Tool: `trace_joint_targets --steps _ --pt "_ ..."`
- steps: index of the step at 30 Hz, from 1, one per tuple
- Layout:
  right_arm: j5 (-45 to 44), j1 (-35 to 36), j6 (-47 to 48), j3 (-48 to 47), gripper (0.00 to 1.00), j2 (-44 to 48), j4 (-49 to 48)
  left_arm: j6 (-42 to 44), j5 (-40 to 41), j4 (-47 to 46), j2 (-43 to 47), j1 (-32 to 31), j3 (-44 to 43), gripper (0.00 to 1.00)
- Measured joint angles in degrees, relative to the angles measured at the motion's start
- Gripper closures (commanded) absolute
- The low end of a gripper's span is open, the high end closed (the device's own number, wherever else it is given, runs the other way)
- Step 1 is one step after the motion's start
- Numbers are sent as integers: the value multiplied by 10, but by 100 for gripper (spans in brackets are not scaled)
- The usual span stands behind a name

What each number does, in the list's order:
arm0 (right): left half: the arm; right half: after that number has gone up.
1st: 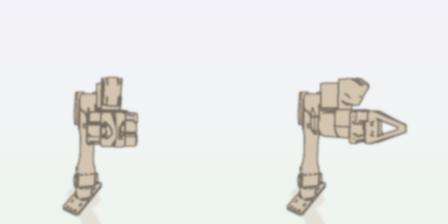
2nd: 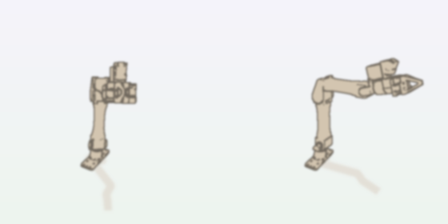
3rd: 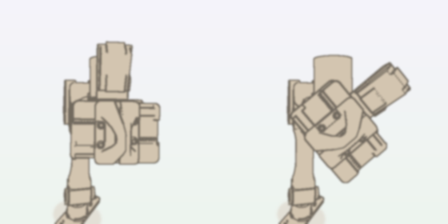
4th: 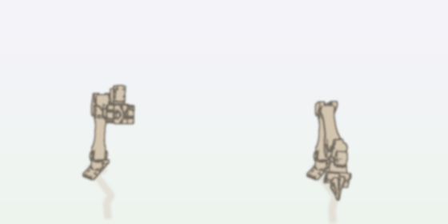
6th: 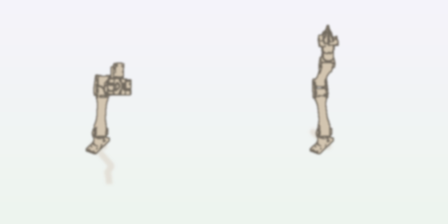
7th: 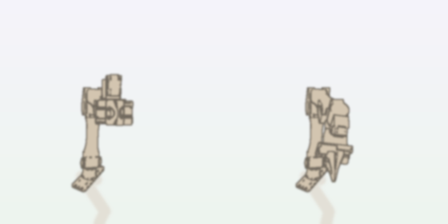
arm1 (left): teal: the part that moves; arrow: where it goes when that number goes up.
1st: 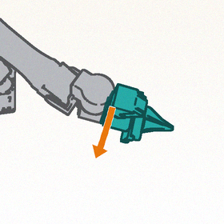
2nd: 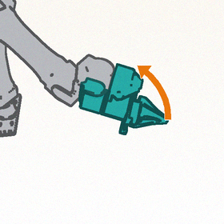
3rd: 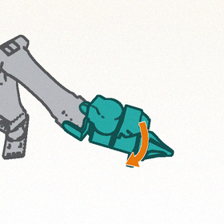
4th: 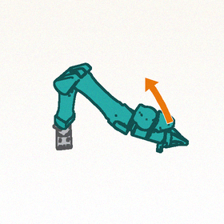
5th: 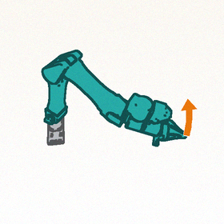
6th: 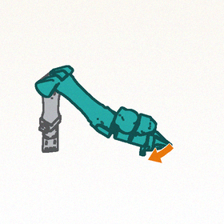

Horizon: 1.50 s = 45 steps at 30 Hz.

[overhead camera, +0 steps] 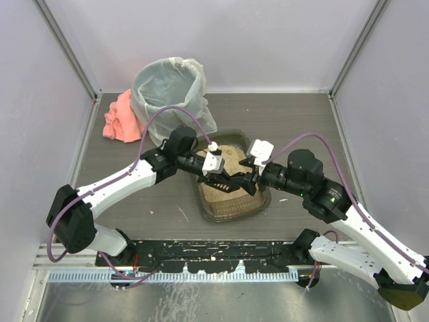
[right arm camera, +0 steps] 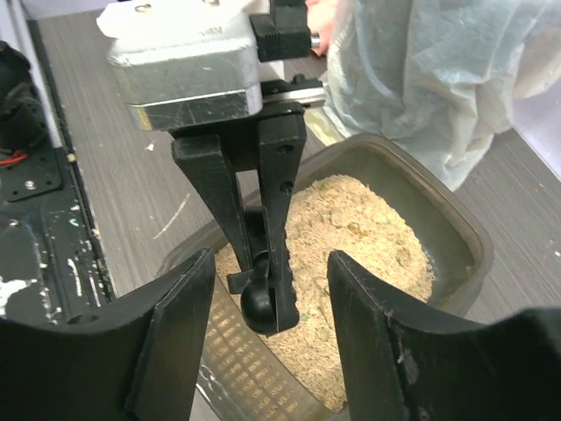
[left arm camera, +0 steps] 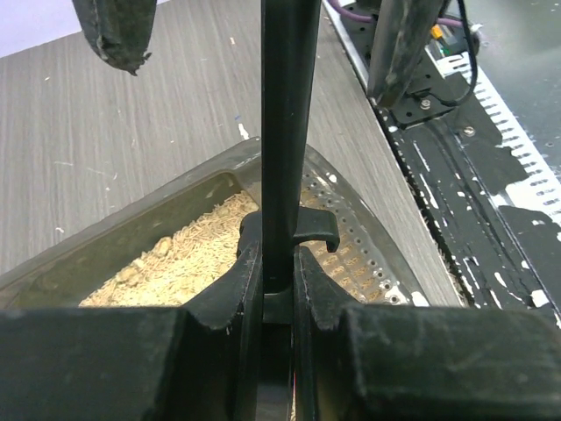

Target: Clean the litter box

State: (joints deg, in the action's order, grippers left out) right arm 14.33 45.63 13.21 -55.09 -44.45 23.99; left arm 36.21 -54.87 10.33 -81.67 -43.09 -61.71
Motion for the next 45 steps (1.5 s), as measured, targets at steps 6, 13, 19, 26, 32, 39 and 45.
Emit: trace_joint_targets --steps 6,13,19,26,32,39,45 --pt "45 0 4 5 52 2 -18 17 -28 16 0 0 -2 100" --pt "66 0 4 30 65 1 -25 25 -37 23 0 0 -17 100" --pt "56 -1 3 46 96 0 -36 24 -47 36 -1 0 -20 99" --pt "42 -2 -7 60 99 1 -58 -23 -39 -20 1 4 3 54" --pt "0 -1 -37 69 99 23 -64 -101 32 -124 37 11 59 33" --pt "-116 -1 -115 83 99 66 -98 -165 149 -189 172 14 142 13" --pt "-207 -1 -198 80 99 31 -102 -301 345 -236 318 14 250 5"
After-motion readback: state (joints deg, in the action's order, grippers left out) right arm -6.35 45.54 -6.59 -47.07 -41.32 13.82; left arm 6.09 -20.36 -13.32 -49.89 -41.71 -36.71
